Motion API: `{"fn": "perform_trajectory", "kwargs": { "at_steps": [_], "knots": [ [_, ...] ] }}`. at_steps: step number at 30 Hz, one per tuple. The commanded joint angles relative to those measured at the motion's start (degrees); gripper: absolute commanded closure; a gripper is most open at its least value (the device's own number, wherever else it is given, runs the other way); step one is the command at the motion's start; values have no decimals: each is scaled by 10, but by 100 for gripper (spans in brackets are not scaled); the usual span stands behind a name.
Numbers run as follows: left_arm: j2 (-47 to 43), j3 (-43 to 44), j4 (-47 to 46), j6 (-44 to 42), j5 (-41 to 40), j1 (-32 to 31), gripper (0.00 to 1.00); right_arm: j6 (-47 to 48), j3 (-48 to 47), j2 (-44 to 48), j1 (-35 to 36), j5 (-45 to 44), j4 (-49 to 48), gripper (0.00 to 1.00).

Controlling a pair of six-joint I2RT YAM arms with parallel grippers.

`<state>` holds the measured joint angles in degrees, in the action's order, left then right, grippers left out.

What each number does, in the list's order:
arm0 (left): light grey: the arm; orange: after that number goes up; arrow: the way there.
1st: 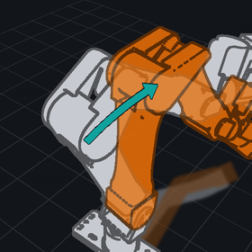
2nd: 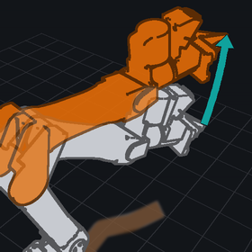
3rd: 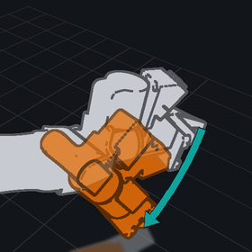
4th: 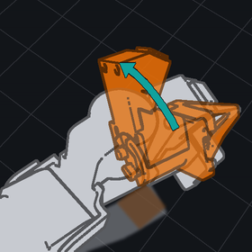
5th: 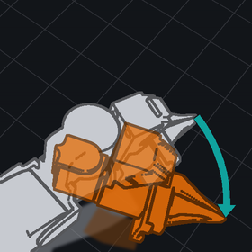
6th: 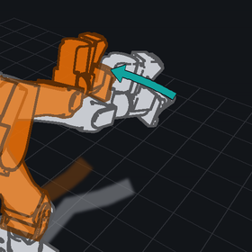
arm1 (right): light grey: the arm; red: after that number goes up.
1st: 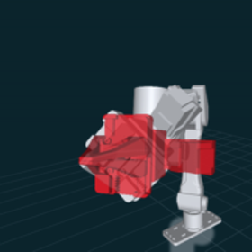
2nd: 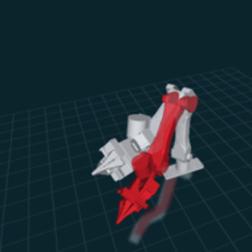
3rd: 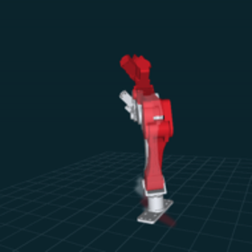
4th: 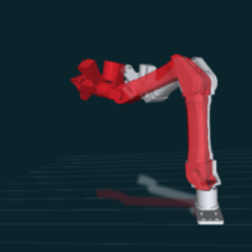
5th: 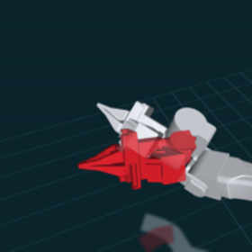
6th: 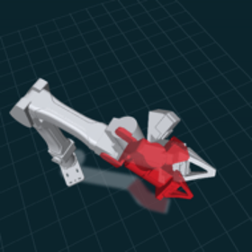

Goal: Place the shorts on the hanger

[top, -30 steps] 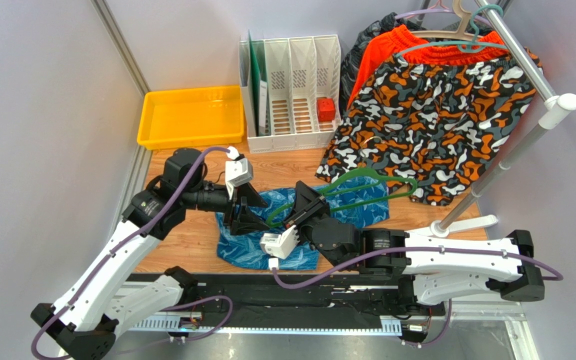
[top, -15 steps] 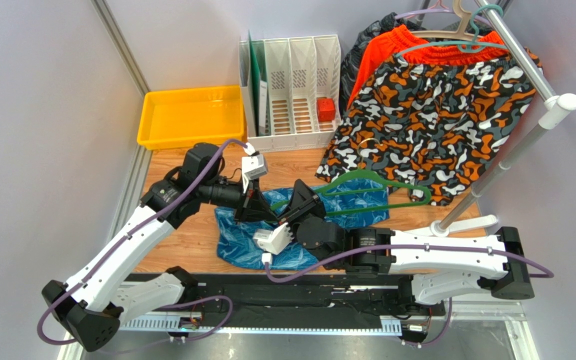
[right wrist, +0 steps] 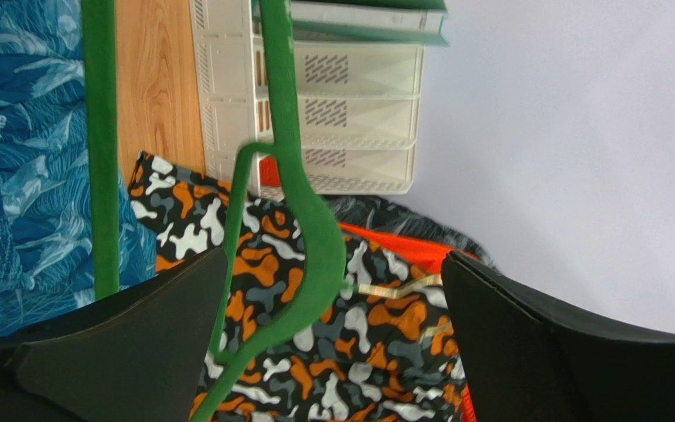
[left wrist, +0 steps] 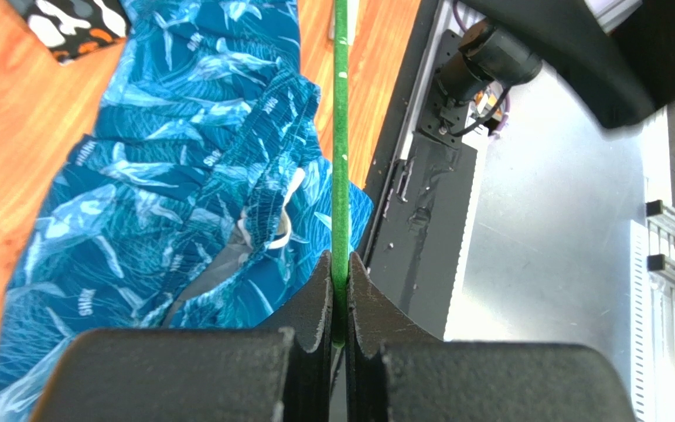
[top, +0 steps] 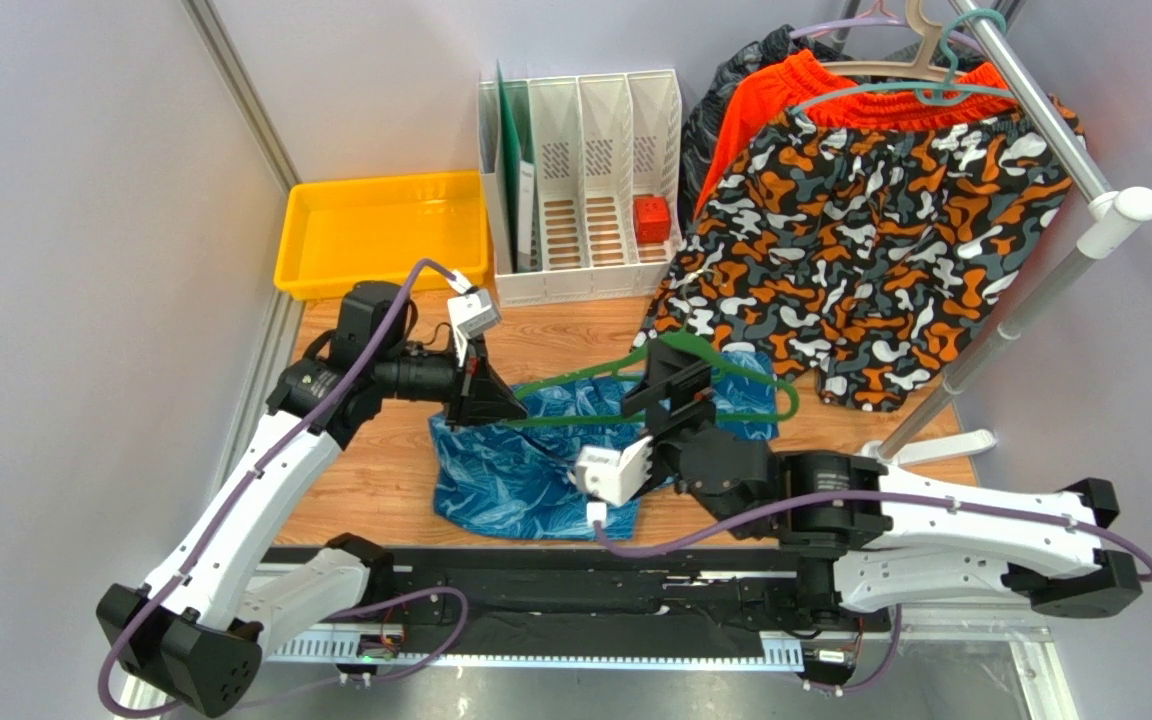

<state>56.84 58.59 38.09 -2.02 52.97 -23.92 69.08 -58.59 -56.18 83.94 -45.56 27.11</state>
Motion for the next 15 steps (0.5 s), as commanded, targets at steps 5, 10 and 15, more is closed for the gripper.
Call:
{"fn": "perform_trajectory", "kwargs": {
  "at_steps": [5, 10, 15],
  "knots": [
    [-44, 16, 87, -172, 87, 40, 100, -361, -83, 131, -235, 291, 216, 0],
    [-49, 22, 145, -264, 93, 40, 100, -474, -85, 205, -303, 480, 231, 2],
    [-49, 35, 205, -354, 117, 40, 100, -610, -32, 267, -387, 659, 262, 8]
  ]
}}
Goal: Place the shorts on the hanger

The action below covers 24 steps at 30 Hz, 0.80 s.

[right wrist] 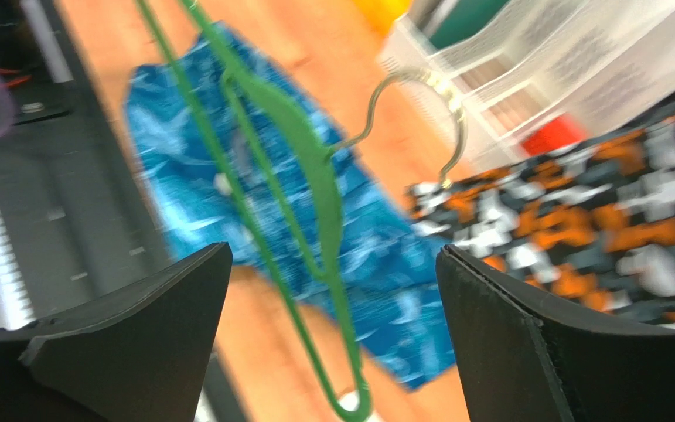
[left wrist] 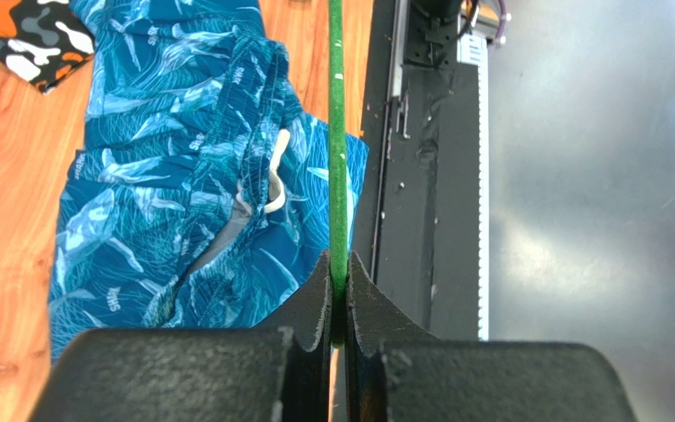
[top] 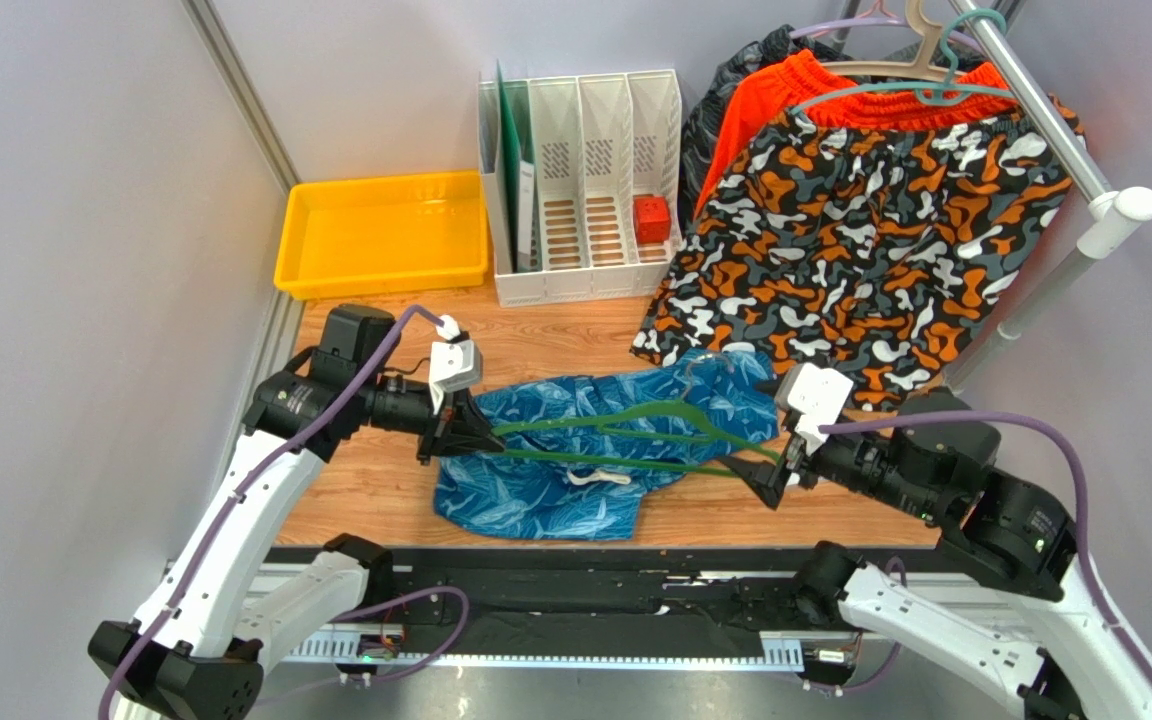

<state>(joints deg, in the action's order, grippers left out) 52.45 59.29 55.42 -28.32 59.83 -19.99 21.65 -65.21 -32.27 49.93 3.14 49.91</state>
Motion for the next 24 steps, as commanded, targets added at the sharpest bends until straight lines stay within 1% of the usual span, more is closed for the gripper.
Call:
{"fn": "perform_trajectory", "kwargs": {
  "at_steps": [1, 3, 4, 7, 9, 10, 13, 18, 20, 23, 24],
  "knots": [
    [-5, 27, 33, -94, 51, 0, 100, -143, 51, 37, -58, 209, 31, 8],
    [-2, 29, 44, -103, 65, 0, 100, -147, 60, 40, -71, 227, 18, 11],
    [1, 32, 55, -126, 73, 0, 100, -147, 61, 38, -72, 229, 12, 12],
    [7, 37, 74, -145, 82, 0, 100, -144, 60, 18, -71, 242, -8, 16],
    [12, 40, 93, -161, 91, 0, 100, -141, 58, 3, -71, 248, -24, 25],
    [14, 38, 94, -167, 92, 0, 100, -140, 58, -2, -71, 266, -27, 30],
    [12, 37, 94, -170, 99, 0, 100, -151, 63, -28, -71, 302, -37, 32],
    [6, 44, 95, -170, 102, 0, 100, -147, 79, -53, -78, 331, -55, 39],
    [4, 45, 95, -169, 107, 0, 100, -145, 83, -57, -84, 337, -66, 47],
    [5, 44, 96, -169, 110, 0, 100, -136, 83, -68, -97, 344, -67, 52],
    [4, 43, 97, -169, 110, 0, 100, -134, 83, -68, -103, 353, -68, 58]
  ]
}}
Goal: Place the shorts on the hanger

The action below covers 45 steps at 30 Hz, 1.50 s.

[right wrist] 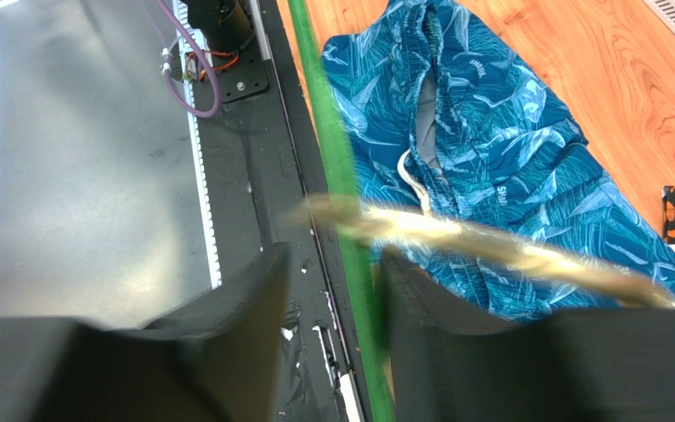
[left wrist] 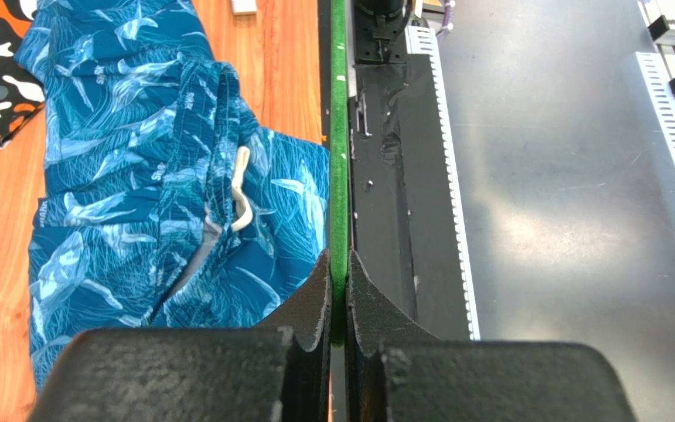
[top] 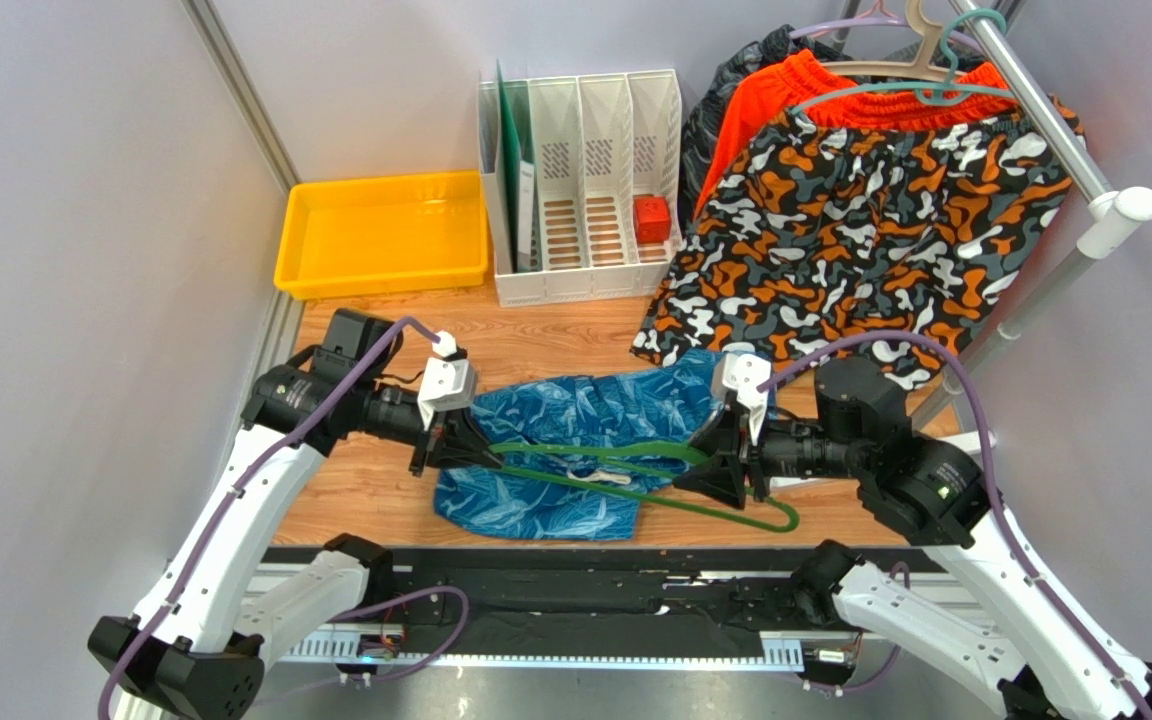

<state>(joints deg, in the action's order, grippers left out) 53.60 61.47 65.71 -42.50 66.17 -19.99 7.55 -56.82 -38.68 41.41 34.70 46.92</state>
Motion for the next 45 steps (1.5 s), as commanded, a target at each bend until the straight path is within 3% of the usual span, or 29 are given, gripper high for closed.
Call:
{"fn": "perform_trajectory", "kwargs": {
  "at_steps": [1, 2, 3, 5, 7, 8, 10, 11, 15, 16, 20, 23, 30, 34, 43, 45],
  "knots": [
    [-9, 22, -6, -25, 44, 0, 100, 10, 0, -3, -31, 45, -37, 64],
    [-10, 21, -6, -26, 45, 0, 100, 14, 0, -3, -36, 55, -38, 73],
    [-10, 20, -7, -24, 44, 0, 100, 16, -1, -1, -40, 52, -37, 100],
    [-14, 15, -22, -8, 37, 0, 100, 29, -4, 0, -44, 49, -33, 100],
    [-18, 3, -84, 43, -6, 0, 87, 45, -16, -2, -44, 43, -20, 100],
    [-21, 2, -97, 89, -29, 0, 71, 55, -22, -4, -45, 39, -12, 100],
    [-18, 1, -129, 131, -95, 0, 62, 99, -46, -15, -45, 11, 17, 100],
    [-14, 0, -138, 148, -121, 0, 54, 119, -54, -18, -45, -1, 26, 100],
    [13, 8, -156, 181, -229, 4, 48, 249, -100, -43, -45, -73, 88, 100],
    [25, 7, -162, 191, -245, 4, 33, 278, -129, -64, -45, -81, 108, 100],
    [66, 10, -172, 195, -313, 5, 33, 383, -195, -129, -45, -143, 192, 100],
    [94, 8, -170, 174, -315, 7, 34, 425, -236, -174, -45, -154, 245, 100],
    [175, -6, -136, 43, -279, 8, 43, 410, -249, -245, -44, -148, 256, 100],
    [193, -21, -123, -80, -234, 14, 47, 382, -246, -269, -45, -130, 242, 100],
    [229, -36, -97, -161, -228, 14, 47, 347, -216, -279, -44, -80, 246, 100],
    [228, -44, -96, -173, -230, 14, 51, 335, -211, -282, -45, -71, 245, 100]
  ]
}}
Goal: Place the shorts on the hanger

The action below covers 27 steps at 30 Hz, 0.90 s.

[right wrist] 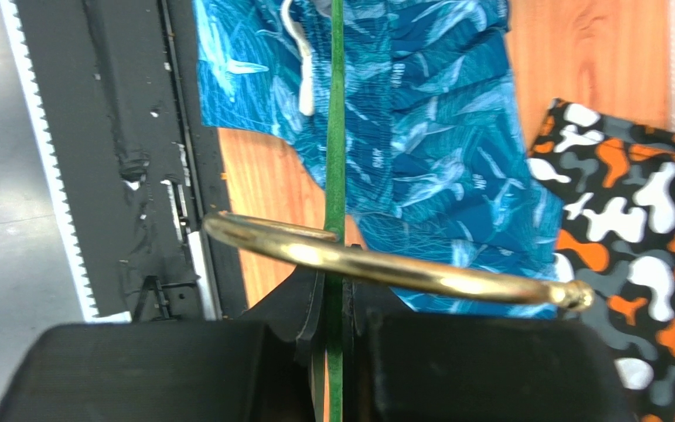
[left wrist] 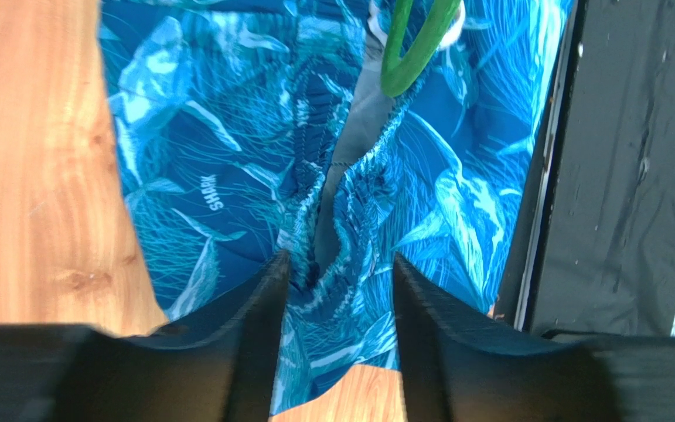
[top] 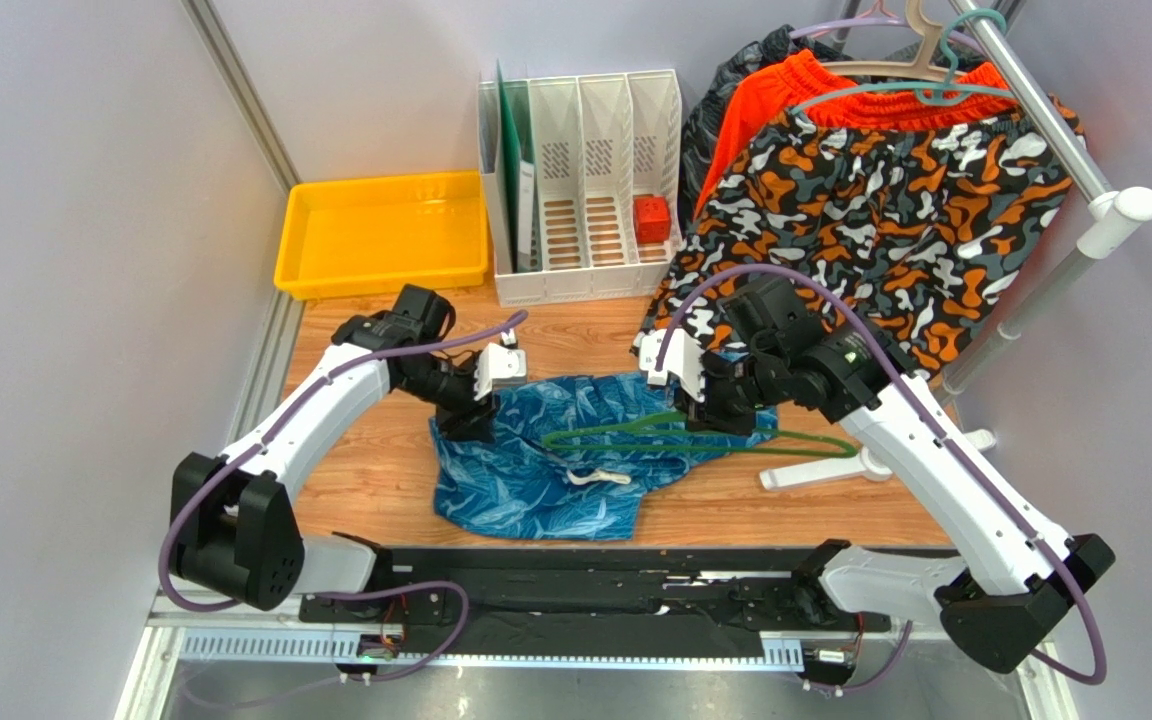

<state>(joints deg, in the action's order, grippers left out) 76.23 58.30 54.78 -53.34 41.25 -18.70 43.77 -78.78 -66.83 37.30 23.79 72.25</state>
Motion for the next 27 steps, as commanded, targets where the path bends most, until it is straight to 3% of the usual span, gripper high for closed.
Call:
{"fn": "perform_trajectory", "kwargs": {
  "at_steps": [1, 3, 6, 12, 19, 27],
  "knots": [
    [1, -18, 16, -69, 18, 1, 54, -32, 16, -2, -3, 47, -10, 100],
    [-5, -20, 23, -81, 19, 2, 66, -45, 23, -6, -2, 54, -15, 100],
    [-16, -21, 40, -94, 19, 1, 78, -53, 28, -10, -2, 62, -20, 100],
    [-49, -38, 65, -112, 11, -1, 89, -68, 23, -9, 0, 73, -21, 100],
    [-73, -54, 69, -109, -21, -12, 78, -69, 42, -12, 14, 62, -33, 100],
    [-100, -81, 9, -70, -62, -13, 51, -75, 31, -32, 26, 56, -52, 100]
  ]
}}
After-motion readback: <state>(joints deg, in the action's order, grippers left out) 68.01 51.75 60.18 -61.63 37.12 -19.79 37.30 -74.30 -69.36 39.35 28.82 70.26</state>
